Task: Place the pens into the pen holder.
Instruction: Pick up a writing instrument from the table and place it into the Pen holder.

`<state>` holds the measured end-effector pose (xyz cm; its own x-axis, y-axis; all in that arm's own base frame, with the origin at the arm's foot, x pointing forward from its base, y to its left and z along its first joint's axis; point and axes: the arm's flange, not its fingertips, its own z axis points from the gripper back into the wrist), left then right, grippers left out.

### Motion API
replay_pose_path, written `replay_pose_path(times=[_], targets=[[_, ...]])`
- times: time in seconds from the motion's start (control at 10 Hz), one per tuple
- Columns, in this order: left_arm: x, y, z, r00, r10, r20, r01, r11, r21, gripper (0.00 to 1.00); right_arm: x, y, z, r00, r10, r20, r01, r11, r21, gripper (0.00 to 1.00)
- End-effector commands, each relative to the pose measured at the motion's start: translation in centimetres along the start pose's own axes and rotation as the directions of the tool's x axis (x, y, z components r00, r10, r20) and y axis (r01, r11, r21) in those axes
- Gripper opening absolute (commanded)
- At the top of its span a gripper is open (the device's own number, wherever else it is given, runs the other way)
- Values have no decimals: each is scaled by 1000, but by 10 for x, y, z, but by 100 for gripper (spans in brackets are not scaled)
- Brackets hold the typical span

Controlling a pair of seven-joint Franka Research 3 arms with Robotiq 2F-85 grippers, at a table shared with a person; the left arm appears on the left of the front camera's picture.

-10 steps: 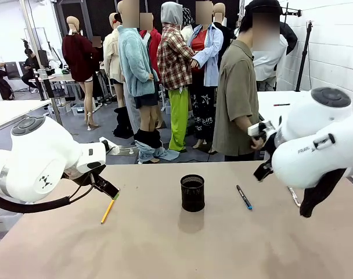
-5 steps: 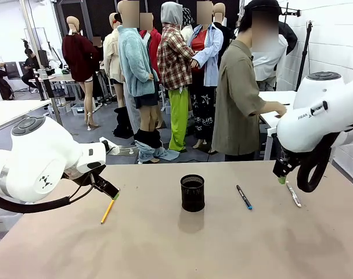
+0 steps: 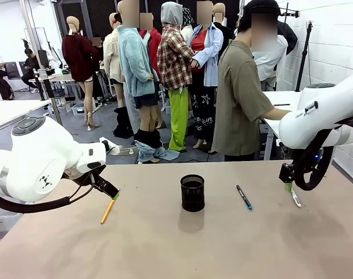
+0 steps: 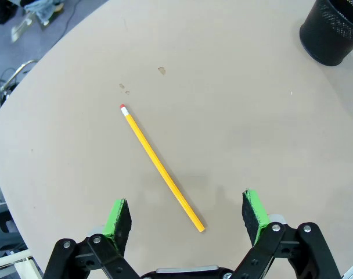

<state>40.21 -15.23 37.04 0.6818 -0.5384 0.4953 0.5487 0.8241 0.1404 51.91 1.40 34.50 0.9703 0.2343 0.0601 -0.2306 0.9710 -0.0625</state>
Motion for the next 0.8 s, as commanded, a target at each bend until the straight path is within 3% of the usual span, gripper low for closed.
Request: replay_pose_path(times=[0.0,0.2,0.7], targets=[[0,1,1,1000,3,1,-3,1000,0,100,14,1,-5,1000,-9,29,8,1000,25,100],[0,1,1,1000,3,1,-3,1000,0,100,0,0,0,1000,0,0,0,1000,0,100],[0,1,1,1000,3,1,-3,1000,0,100,30,3,-16,999,-16,-44,17,1000,12,100]])
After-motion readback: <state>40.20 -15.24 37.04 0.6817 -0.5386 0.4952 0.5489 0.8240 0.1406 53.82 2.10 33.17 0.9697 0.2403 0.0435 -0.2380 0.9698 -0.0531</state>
